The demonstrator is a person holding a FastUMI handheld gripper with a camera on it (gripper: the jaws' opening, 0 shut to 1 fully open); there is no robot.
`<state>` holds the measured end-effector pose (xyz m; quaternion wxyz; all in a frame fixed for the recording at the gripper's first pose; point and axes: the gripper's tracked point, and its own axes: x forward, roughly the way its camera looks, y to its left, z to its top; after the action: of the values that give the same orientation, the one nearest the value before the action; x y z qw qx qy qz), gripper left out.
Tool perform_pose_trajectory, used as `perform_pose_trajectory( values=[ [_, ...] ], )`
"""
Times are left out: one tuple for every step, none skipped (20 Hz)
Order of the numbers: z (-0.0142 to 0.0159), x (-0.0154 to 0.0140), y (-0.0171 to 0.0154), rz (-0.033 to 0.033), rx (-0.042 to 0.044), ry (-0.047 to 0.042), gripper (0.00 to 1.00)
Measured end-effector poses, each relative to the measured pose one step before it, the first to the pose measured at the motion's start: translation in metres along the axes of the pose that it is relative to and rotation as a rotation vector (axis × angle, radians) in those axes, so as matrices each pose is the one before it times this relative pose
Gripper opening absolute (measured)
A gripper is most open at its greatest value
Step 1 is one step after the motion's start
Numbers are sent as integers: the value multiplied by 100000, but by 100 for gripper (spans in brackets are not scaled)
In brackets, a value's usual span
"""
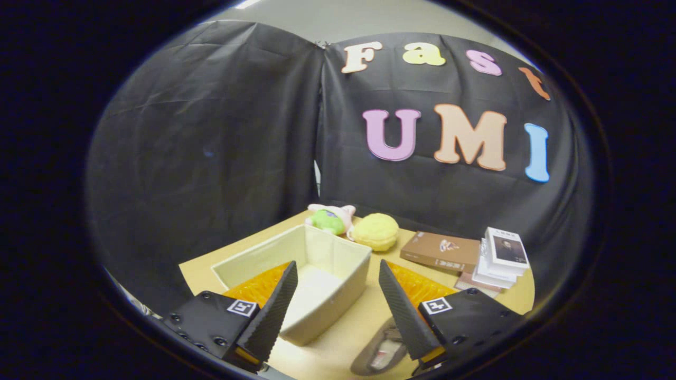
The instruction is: Open the storage box then place both shoes into the box .Put the left shoe in first, then the right shoe, with the right side of both shoes facing outward in a uniform manner.
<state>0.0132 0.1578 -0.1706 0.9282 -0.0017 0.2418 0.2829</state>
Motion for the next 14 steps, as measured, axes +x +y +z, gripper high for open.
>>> perform_pose_trajectory(
  values=[
    [-737, -276, -1298, -1948, 963, 1145, 97],
    [-777, -224, -1185, -1809, 680, 1220, 97],
    [-833, -37, -1251, -1617, 756, 1193, 97],
    [-918, -63, -1060, -1478, 690, 1619, 97],
    [-1040, 32, -989, -1311, 704, 1814, 97],
    [-1112, 62, -904, -1197, 609, 2114, 97],
    [-1252, 160, -849, -1099, 625, 2331, 97],
    [-1027, 46, -716, -849, 1042, 1902, 97],
    [-1081, 190, -664, -555, 1268, 1977, 97],
    [-1157, 189, -509, -396, 1269, 2461, 97],
    [-1362, 439, -659, -472, 1004, 2556, 97],
    [-1124, 175, -477, -321, 772, 2760, 97],
    [-1301, 333, -437, -42, 618, 2964, 97],
    [-908, 264, -324, -105, 204, 2052, 97]
  ],
)
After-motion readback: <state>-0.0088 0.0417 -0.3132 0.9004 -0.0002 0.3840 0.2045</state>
